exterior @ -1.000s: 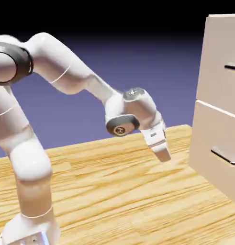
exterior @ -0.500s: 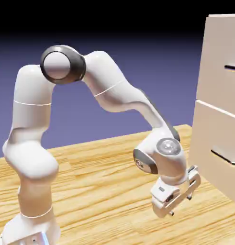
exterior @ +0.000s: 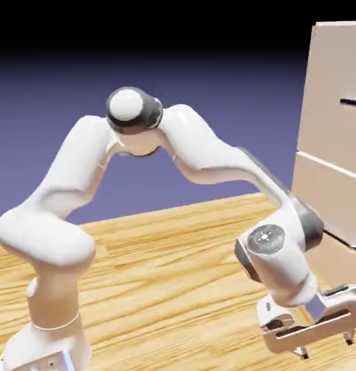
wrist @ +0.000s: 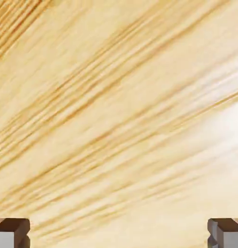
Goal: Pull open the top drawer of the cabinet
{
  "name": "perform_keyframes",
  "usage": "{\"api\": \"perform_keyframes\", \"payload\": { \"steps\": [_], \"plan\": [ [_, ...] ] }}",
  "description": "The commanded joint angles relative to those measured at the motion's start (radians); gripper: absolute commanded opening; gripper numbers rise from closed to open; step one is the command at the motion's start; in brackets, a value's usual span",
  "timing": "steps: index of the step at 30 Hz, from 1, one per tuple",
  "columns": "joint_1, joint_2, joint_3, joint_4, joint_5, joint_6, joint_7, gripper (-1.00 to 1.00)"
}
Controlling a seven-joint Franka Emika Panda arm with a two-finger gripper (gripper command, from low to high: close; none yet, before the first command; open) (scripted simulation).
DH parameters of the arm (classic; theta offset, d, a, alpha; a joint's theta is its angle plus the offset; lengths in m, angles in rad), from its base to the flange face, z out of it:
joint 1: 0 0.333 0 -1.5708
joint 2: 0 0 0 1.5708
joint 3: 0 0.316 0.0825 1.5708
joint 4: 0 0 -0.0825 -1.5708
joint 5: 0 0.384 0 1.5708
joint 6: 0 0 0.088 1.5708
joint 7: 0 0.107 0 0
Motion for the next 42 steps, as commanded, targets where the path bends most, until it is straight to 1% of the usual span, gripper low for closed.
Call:
{"api": "perform_keyframes", "payload": {
  "steps": [1, 21, 23, 29, 30, 31, 32, 42],
  "plan": [
    [0.016, 0.035, -0.033, 0.016, 0.044, -0.014, 0.01, 0.0],
    [0.332, 0.731, -0.684, 0.332, 0.913, -0.285, 0.199, 0.0],
    [0.341, 0.752, -0.705, 0.342, 0.941, -0.293, 0.205, 0.0],
    [0.218, 0.733, -0.688, 0.559, 0.953, -0.201, 0.246, 0.0],
    [0.217, 0.733, -0.688, 0.561, 0.953, -0.199, 0.246, 0.0],
    [0.217, 0.733, -0.688, 0.561, 0.953, -0.199, 0.246, -1.0],
    [0.217, 0.733, -0.688, 0.561, 0.953, -0.199, 0.246, -1.0],
    [0.423, 0.767, -0.723, 0.199, 0.925, -0.355, 0.183, -1.0]
  ]
}}
